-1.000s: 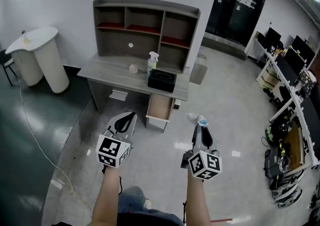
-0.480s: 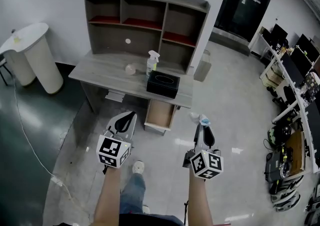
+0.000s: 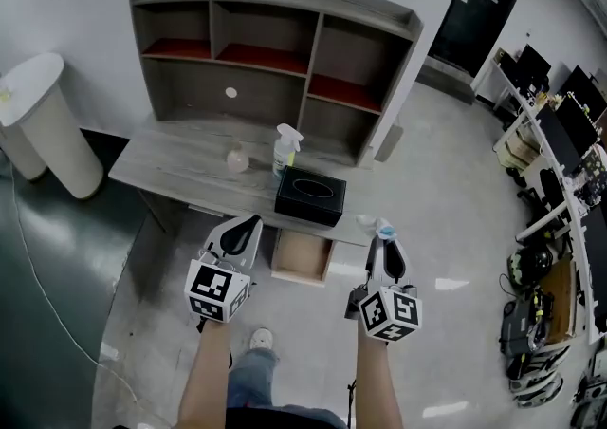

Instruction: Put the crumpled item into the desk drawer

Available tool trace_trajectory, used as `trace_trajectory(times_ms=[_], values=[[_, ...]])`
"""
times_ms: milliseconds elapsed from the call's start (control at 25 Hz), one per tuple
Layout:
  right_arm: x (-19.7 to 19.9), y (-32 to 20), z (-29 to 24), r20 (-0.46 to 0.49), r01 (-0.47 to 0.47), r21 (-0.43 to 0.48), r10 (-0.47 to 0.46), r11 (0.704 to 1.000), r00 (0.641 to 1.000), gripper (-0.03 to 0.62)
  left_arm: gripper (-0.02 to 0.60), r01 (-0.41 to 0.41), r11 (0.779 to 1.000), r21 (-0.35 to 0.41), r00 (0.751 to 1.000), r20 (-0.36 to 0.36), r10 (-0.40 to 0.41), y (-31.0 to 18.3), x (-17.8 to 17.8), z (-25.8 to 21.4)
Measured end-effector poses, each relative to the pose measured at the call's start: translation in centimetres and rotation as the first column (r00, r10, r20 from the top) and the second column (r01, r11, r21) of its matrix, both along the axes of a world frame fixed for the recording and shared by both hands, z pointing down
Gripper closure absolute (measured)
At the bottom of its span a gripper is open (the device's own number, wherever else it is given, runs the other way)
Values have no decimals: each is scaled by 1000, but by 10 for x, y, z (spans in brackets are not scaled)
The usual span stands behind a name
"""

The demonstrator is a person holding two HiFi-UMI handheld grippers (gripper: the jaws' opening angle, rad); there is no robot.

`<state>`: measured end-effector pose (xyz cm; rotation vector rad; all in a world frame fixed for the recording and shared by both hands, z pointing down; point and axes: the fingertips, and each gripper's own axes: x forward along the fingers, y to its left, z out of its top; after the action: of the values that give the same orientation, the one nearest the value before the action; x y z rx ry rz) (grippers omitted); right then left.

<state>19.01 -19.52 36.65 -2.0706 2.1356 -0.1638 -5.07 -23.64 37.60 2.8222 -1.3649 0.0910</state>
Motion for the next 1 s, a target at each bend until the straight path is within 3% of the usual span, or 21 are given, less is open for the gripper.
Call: trace_trajectory(times_ms=[280, 560, 720, 840, 1000], values=[[-4, -69, 16, 20, -18, -26, 18, 1000, 1000, 528, 581, -36, 999, -29, 999, 24, 37, -73, 7, 16], [-8, -95, 98, 37, 36, -189, -30, 981, 999, 528, 581, -56, 989, -138, 997, 53, 64, -103, 26, 71], [-30, -91, 156, 70, 137, -287, -122, 948, 990, 528, 581, -52, 977, -205, 996, 63, 66, -105, 34, 105], [-53, -79, 210, 97, 210, -369, -187, 906, 978, 528, 581, -52, 966, -254, 995, 68, 72, -103, 38, 139], [-61, -72, 286, 138, 201, -510, -152, 836, 979, 528, 581, -57, 943, -327, 994, 70, 84, -93, 40, 191]])
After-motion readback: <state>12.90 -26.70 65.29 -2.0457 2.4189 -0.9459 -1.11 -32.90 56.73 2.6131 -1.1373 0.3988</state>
